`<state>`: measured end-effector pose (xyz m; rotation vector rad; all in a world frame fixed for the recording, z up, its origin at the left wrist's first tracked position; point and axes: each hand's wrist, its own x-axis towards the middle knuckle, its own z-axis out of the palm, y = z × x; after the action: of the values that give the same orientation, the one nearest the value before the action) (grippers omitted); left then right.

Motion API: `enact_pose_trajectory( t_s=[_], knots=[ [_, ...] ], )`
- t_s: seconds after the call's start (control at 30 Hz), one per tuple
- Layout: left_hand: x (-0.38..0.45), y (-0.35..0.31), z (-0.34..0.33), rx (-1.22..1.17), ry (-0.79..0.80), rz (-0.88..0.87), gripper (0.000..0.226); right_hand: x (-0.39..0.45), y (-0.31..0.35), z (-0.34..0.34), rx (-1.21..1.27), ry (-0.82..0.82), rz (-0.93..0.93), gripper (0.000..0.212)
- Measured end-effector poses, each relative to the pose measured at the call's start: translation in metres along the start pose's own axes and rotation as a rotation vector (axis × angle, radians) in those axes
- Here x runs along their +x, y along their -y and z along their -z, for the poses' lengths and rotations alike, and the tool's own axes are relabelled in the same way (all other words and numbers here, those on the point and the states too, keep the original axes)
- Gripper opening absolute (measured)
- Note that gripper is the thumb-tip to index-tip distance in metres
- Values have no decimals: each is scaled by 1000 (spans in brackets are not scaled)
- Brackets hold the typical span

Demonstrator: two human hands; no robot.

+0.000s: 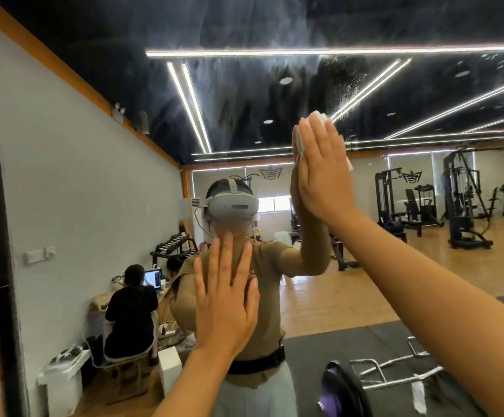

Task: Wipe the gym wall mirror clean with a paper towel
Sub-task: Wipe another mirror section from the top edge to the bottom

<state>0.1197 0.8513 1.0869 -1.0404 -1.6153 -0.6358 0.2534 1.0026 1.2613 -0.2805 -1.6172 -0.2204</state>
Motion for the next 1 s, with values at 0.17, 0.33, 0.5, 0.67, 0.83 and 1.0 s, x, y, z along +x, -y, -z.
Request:
enact_pose_trajectory(
  t_s=[0.17,0.33,0.5,0.67,0.83,1.0],
  knots=[
    [0,-2,0,-6,14,16,63,-54,4,-9,49,-38,-20,54],
    [2,-3,2,-51,24,25,62,-170,-11,-4,-8,124,74,56],
    [-22,-11,6,-70,58,17,64,-248,-15,2,38,215,71,53],
    [-84,-16,-2,-49,118,77,66,-277,-18,12,75,303,70,53],
    [-95,-8,-7,-2,140,56,66,-255,-28,18,116,369,166,51],
    [-103,-6,-15,32,115,38,65,-182,-32,16,15,344,325,55]
  ],
)
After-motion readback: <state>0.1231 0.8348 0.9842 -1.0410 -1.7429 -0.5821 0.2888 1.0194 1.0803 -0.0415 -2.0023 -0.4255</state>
